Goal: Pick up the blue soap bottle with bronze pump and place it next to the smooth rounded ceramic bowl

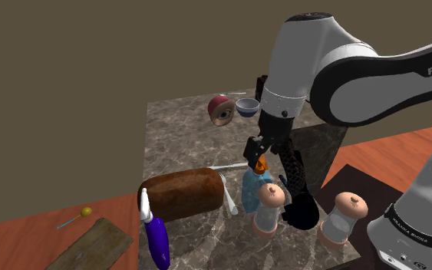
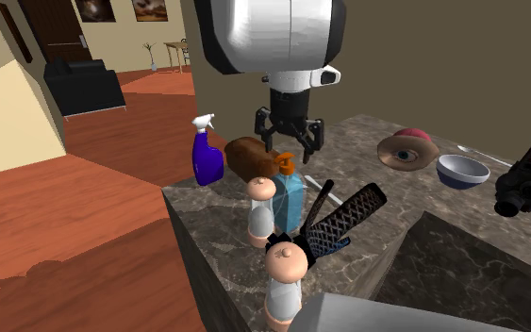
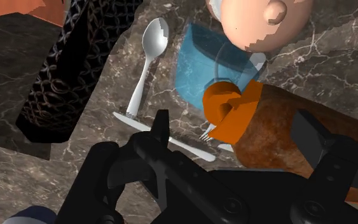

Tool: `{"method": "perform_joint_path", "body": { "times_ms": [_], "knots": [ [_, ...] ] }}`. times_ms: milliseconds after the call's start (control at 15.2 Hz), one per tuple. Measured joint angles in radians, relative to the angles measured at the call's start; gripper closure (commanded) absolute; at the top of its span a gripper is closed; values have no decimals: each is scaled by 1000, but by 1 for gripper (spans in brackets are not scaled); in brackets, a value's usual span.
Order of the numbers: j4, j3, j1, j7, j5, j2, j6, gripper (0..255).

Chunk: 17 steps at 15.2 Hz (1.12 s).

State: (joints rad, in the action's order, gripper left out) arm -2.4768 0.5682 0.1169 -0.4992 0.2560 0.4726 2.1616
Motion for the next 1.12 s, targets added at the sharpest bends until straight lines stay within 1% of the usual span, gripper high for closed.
{"method": "perform_joint_path", "body": {
  "times_ms": [330, 726, 792, 1122],
  "knots": [
    [-40, 23, -6, -8, -2, -39, 79, 0],
    [-42, 27, -8, -10, -4, -47, 89, 0],
    [-42, 27, -8, -10, -4, -47, 89, 255],
    [-42, 26, -8, -10, -4, -47, 89, 255]
  ]
}}
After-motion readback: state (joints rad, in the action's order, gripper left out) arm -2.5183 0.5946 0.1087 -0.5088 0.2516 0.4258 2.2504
